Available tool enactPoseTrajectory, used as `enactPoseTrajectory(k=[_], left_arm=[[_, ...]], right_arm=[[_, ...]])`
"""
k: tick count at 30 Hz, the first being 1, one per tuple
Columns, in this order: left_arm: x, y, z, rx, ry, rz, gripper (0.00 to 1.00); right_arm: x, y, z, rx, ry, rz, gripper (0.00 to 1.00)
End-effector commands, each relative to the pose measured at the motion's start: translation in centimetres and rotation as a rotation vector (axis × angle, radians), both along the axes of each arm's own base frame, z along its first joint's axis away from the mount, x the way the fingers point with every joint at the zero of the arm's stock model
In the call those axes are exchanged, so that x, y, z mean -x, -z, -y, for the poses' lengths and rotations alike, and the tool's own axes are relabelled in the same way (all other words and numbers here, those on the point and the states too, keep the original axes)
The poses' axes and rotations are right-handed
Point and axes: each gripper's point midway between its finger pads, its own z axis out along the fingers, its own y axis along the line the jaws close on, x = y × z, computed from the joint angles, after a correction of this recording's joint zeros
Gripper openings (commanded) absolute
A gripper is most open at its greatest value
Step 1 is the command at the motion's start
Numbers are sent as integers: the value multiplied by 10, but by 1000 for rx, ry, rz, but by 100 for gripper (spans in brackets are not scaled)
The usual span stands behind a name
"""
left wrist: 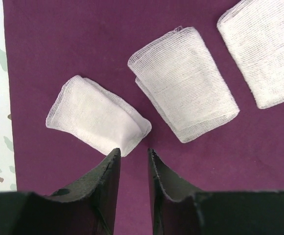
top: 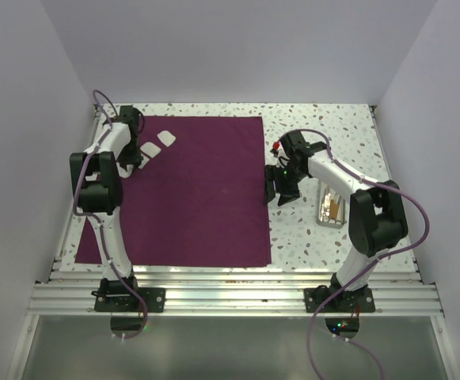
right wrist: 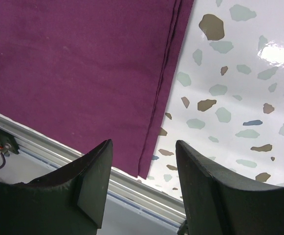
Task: Prepare the surgical pack
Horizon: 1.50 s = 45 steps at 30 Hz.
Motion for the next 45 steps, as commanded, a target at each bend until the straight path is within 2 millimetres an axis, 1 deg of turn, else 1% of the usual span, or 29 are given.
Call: enactPoseTrajectory(k=[1,4,9,11,16,21,29,32,34,36,37,39,43,45], left_arm=[[-14,-20,7,22,5,83,33],[-12,-16,3,2,-2,70,35],[-19,-11,2,-4,-2,69,36],[-22,-12,-1,-16,-1,72,37],[-22,-5,-3,-30,-1,53,38],[-23,-1,-7,-50,-8,44,38],[-27,2,-10,-62,-13,45,33],[-30,3,-10,-61,-14,50,30],[-32,0,-11,-66,-18,56,27],[-30,-1,-13,-77,-20,49,24],[-29,-1,-14,-80,-22,48,20],[-28,-2,-17,-82,-29,47,15],[-26,-6,-21,-88,-40,50,2],[-26,-11,-25,-89,-51,60,0]], right_arm=[[-2,-2,-7,-28,-6,0,59],[-3,-3,-7,-27,-4,1,59],[-1,-2,-7,-22,-8,-4,59],[-1,-2,-6,-24,-5,-4,59],[0,-2,-6,-23,-8,-3,59],[1,-1,-5,-17,-11,-5,59],[4,-1,-4,-16,-13,-10,59],[4,-1,-4,-15,-15,-9,59],[4,-1,-4,-14,-16,-7,59],[4,-2,-3,-15,-14,-9,59],[3,-2,-4,-17,-14,-7,59],[3,-3,-4,-18,-16,-6,59],[2,-3,-4,-15,-18,-6,59],[1,-5,-4,-17,-16,-1,59]])
